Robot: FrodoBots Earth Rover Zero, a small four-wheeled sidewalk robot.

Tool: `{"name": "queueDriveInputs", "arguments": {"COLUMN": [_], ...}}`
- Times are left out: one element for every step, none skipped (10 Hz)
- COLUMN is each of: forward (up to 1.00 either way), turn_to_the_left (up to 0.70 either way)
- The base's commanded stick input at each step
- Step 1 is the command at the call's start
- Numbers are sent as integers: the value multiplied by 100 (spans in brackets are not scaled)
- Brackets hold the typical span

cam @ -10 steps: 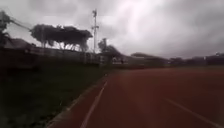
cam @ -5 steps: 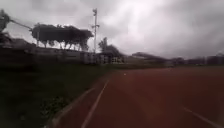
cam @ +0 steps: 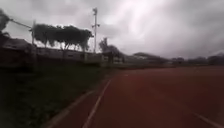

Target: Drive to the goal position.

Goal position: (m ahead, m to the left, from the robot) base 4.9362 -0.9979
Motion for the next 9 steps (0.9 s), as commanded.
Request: {"name": "queueDriveInputs", "arguments": {"forward": [70, 70, 70, 70, 70, 70, 70, 70, 70], "turn_to_the_left": [0, 0, 0, 0, 0, -13, -26, -15, 0]}}
